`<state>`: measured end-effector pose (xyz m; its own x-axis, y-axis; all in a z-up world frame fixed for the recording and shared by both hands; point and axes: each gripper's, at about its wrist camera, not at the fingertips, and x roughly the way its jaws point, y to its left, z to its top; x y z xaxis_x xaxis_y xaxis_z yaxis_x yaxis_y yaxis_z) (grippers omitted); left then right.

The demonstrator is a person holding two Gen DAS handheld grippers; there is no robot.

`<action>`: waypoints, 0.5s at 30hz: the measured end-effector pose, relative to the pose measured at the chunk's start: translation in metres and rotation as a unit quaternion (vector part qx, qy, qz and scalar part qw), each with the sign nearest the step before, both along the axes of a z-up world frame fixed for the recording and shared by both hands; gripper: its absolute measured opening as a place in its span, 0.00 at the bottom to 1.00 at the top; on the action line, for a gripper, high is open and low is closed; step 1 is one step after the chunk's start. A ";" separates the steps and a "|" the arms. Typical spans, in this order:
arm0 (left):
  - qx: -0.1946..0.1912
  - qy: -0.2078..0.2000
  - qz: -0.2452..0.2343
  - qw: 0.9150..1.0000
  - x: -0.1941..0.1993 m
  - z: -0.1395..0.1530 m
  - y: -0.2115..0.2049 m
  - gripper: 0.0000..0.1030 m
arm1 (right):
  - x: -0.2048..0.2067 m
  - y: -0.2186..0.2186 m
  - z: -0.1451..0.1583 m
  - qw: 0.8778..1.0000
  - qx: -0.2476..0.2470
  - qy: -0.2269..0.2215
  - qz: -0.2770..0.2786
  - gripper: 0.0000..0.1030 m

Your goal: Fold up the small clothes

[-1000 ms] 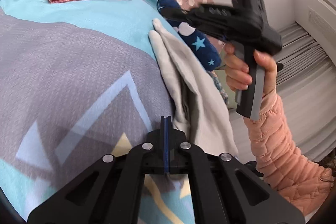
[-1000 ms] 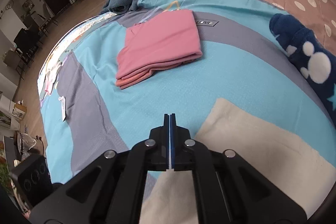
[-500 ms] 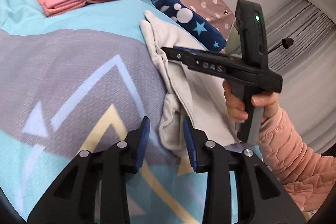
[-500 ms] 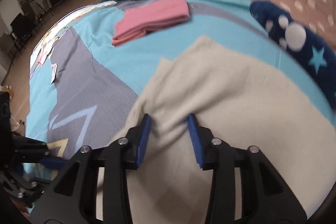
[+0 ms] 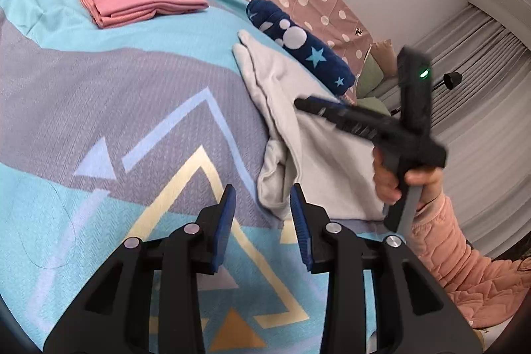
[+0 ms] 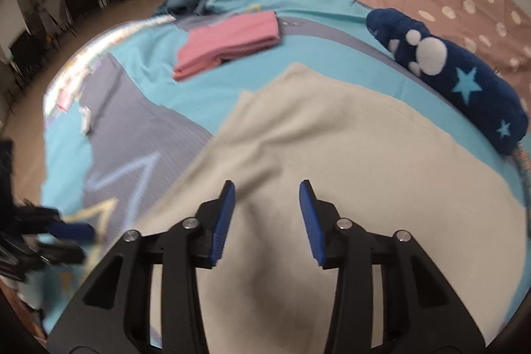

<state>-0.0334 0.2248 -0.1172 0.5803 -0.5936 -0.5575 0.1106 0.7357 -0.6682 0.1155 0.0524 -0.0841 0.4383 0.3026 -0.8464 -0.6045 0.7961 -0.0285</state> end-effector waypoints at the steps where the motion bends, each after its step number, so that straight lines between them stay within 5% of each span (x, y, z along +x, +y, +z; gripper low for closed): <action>1: 0.001 0.000 0.003 1.000 0.000 0.001 0.000 0.35 | 0.000 0.007 -0.008 1.000 -0.013 0.012 0.010 0.35; 5: 0.018 0.003 0.038 0.999 -0.006 0.004 0.011 0.35 | -0.007 0.039 -0.008 0.998 0.025 -0.008 0.053 0.25; 8: 0.011 -0.002 0.062 0.998 -0.016 0.009 0.026 0.35 | -0.013 0.051 -0.003 0.990 0.083 0.048 0.100 0.38; 15: 0.003 -0.006 0.068 0.998 -0.017 0.011 0.040 0.36 | -0.048 0.001 0.025 0.994 0.068 -0.023 0.078 0.40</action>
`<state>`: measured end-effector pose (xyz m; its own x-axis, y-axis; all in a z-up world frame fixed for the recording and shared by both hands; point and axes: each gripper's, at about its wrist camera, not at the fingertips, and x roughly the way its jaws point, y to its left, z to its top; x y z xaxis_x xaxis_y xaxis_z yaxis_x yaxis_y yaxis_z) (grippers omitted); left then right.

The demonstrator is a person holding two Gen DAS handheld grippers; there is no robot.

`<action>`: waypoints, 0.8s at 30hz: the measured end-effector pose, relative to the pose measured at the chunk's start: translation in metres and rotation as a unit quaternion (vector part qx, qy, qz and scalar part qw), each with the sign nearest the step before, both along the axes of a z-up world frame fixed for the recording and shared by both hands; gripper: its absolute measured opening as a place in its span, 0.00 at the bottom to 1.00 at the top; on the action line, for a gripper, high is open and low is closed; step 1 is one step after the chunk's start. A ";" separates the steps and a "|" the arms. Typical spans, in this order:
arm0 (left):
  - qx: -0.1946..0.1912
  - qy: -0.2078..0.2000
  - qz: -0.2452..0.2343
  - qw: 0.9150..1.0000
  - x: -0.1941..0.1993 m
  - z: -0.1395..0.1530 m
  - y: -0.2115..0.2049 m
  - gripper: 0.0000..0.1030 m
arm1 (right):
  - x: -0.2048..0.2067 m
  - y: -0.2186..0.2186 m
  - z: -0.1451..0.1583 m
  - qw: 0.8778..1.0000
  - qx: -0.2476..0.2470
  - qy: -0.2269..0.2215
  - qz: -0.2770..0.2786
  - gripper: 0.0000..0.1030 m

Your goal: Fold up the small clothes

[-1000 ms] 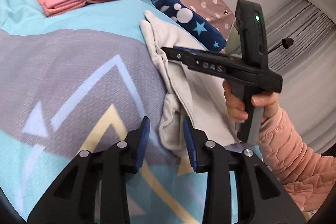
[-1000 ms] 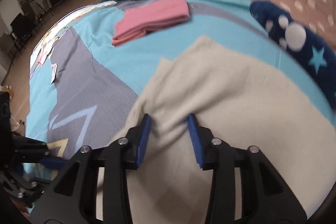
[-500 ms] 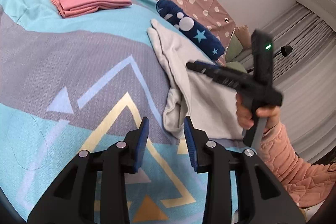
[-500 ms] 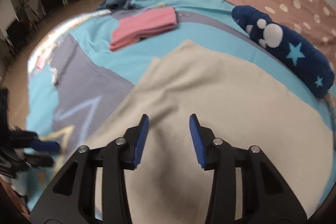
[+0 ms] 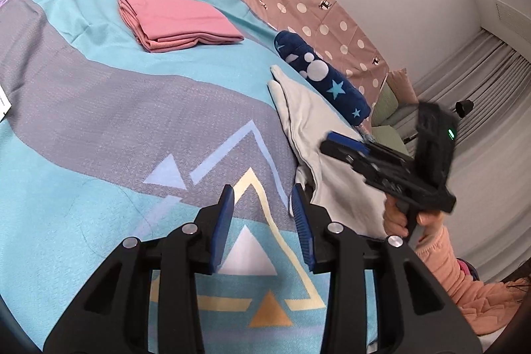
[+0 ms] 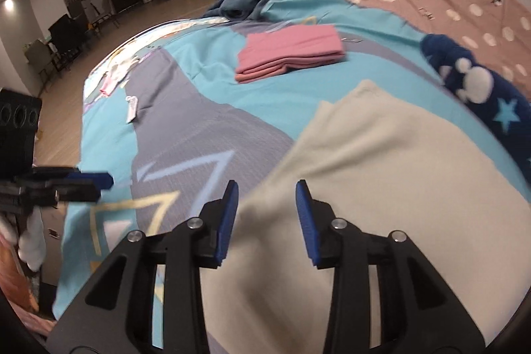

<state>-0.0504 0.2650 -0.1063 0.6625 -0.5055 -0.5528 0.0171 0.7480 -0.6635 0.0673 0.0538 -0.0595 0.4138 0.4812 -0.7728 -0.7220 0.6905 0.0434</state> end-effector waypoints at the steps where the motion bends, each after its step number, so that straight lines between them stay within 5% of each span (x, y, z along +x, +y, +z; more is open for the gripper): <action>1: -0.002 0.001 -0.003 1.000 0.004 -0.001 -0.001 0.37 | -0.010 -0.006 0.002 1.000 -0.005 -0.009 0.005 0.47; 7: -0.021 0.002 -0.037 0.999 0.030 -0.007 -0.016 0.43 | -0.095 0.003 -0.012 0.994 -0.068 -0.056 0.064 0.67; 10: -0.022 0.004 -0.059 0.998 0.037 -0.010 -0.029 0.43 | -0.110 0.020 -0.042 0.982 -0.150 -0.102 0.045 0.67; 14: -0.022 0.012 -0.056 0.998 0.033 -0.014 -0.027 0.43 | -0.099 0.023 -0.046 0.983 -0.148 -0.110 -0.006 0.72; 20: -0.065 -0.005 -0.057 0.996 0.053 -0.007 -0.019 0.61 | -0.086 0.043 -0.048 0.970 -0.179 -0.150 -0.065 0.68; 22: -0.081 -0.005 -0.074 0.994 0.071 -0.008 -0.022 0.66 | -0.090 0.045 -0.049 0.970 -0.180 -0.154 -0.058 0.53; 24: -0.096 0.001 -0.099 0.990 0.095 -0.012 -0.030 0.66 | -0.094 0.040 -0.049 0.969 -0.180 -0.159 -0.058 0.51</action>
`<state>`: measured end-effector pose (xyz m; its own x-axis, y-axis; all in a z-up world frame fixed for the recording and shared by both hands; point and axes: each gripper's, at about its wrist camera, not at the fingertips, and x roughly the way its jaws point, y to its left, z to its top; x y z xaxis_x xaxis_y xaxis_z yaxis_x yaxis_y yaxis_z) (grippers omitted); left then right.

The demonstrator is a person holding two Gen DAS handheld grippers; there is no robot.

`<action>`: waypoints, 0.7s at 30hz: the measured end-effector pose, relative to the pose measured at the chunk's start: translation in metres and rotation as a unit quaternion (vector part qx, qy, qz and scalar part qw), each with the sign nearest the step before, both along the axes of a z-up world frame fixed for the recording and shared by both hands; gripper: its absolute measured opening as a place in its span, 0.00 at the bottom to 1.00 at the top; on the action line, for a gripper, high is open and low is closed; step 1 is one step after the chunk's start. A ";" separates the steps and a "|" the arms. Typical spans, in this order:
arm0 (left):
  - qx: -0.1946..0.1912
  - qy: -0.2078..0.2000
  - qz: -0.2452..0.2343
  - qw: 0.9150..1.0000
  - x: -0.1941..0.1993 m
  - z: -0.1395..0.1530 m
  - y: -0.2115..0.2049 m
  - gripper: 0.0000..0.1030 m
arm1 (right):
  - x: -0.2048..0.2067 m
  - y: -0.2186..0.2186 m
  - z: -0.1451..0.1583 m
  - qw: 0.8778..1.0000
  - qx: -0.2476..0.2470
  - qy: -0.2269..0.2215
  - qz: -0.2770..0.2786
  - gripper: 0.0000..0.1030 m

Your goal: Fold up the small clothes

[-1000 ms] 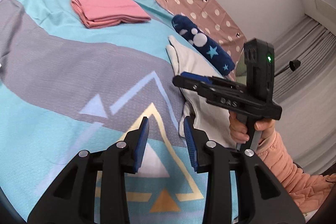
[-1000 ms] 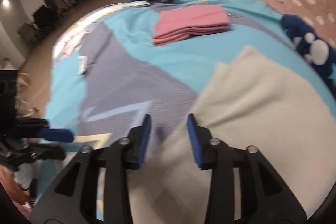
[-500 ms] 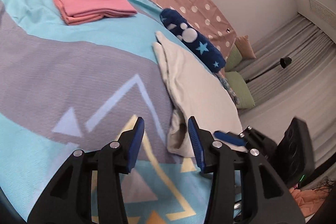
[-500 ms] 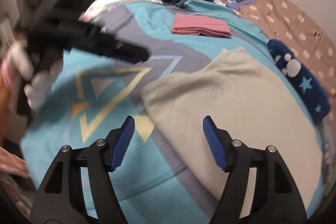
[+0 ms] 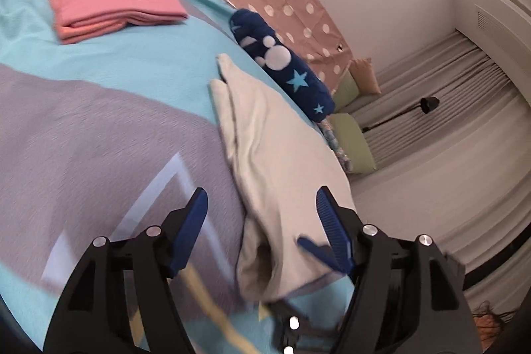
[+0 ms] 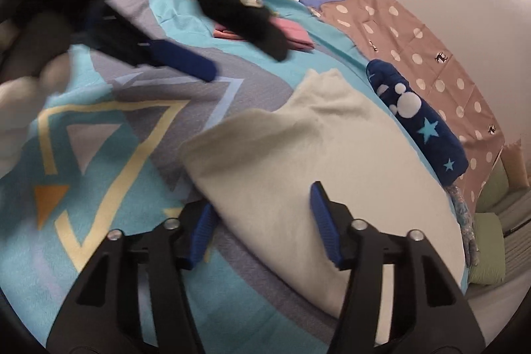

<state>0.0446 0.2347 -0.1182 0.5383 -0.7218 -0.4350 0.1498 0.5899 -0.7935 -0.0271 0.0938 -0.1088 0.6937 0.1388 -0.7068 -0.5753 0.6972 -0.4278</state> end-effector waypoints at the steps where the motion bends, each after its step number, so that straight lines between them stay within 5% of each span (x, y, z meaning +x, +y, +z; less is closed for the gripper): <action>1: -0.005 0.007 -0.012 1.000 0.012 -0.004 -0.005 0.66 | -0.001 -0.004 0.000 1.000 -0.001 0.000 -0.001 0.51; 4: -0.010 0.030 -0.035 0.999 0.045 -0.018 -0.019 0.66 | -0.004 -0.020 0.000 1.000 -0.004 0.004 -0.004 0.51; 11: -0.006 0.013 -0.052 0.999 0.104 -0.018 -0.042 0.66 | 0.011 -0.029 -0.004 0.998 0.019 0.044 -0.036 0.54; 16: -0.016 0.011 -0.057 0.998 0.127 -0.020 -0.046 0.64 | 0.018 -0.006 -0.012 0.999 -0.013 -0.023 -0.024 0.54; 17: -0.008 0.011 -0.059 0.998 0.130 -0.019 -0.046 0.62 | 0.018 -0.001 -0.014 0.999 -0.022 -0.037 -0.023 0.54; 21: 0.004 0.031 -0.063 0.998 0.146 -0.026 -0.048 0.23 | 0.022 0.007 -0.015 0.998 -0.027 -0.058 -0.014 0.49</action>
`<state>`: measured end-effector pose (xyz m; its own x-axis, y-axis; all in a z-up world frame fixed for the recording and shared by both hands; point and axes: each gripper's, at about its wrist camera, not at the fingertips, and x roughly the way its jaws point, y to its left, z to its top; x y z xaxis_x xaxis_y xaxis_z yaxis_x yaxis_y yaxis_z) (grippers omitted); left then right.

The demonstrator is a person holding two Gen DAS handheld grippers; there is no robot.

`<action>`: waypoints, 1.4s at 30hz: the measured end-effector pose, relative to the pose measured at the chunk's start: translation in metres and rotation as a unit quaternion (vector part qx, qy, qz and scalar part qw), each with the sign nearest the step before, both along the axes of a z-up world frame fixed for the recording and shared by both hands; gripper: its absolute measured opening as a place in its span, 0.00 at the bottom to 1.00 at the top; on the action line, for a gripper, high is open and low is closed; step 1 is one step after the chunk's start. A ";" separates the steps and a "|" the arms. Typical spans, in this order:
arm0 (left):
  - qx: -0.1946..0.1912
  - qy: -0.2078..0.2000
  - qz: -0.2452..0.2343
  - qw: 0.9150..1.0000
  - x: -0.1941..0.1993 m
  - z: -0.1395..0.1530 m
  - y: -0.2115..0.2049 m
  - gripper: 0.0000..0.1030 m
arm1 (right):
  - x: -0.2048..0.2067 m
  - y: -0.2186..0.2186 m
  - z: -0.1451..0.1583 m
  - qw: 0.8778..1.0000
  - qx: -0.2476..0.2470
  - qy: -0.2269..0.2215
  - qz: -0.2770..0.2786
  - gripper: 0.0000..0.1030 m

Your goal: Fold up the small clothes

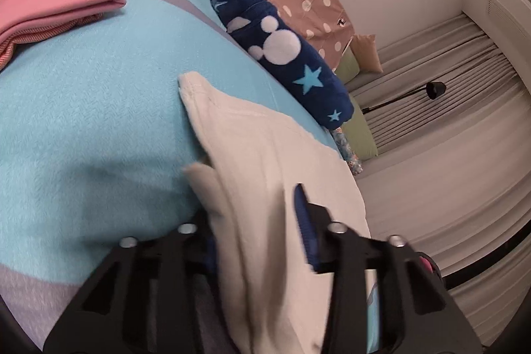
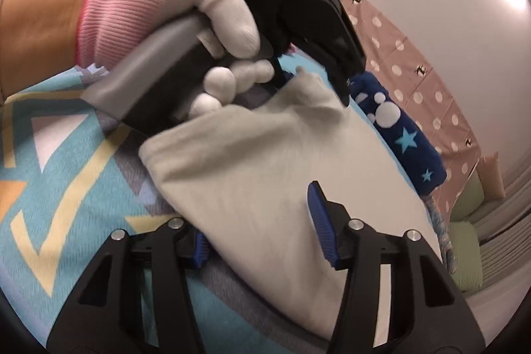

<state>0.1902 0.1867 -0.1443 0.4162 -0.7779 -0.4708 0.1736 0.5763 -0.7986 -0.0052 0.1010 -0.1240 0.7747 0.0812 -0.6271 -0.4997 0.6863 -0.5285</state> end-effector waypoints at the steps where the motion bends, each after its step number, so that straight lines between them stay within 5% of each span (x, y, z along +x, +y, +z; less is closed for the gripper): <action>1: -0.004 0.007 -0.003 1.000 0.004 -0.003 -0.001 0.15 | 0.002 -0.001 0.000 1.000 0.005 0.002 0.000 0.49; 5: -0.006 0.014 -0.003 1.000 0.017 -0.006 -0.007 0.10 | 0.006 -0.003 0.002 1.000 0.020 0.013 0.009 0.39; 7: -0.001 0.009 0.000 1.000 0.020 -0.001 -0.010 0.08 | 0.005 -0.006 0.004 1.000 0.028 0.012 0.005 0.10; 15: -0.001 -0.029 0.007 1.000 0.017 0.042 -0.016 0.06 | 0.002 -0.057 0.061 0.985 0.168 0.001 -0.028 0.08; 23: 0.036 -0.041 0.002 0.998 0.023 0.086 -0.064 0.06 | 0.005 -0.108 0.083 0.966 0.247 0.012 -0.076 0.08; 32: 0.108 -0.058 -0.031 0.992 0.029 0.122 -0.170 0.06 | 0.003 -0.210 0.097 0.920 0.362 0.035 -0.145 0.08; 42: 0.178 -0.064 -0.086 0.978 0.031 0.118 -0.294 0.06 | -0.002 -0.322 0.071 0.856 0.463 0.082 -0.214 0.08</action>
<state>0.2217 -0.1072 -0.0260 0.3671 -0.6384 -0.6765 0.3787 0.7669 -0.5182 -0.0075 -0.2206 -0.0531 0.7657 0.3329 -0.5503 -0.1127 0.9119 0.3947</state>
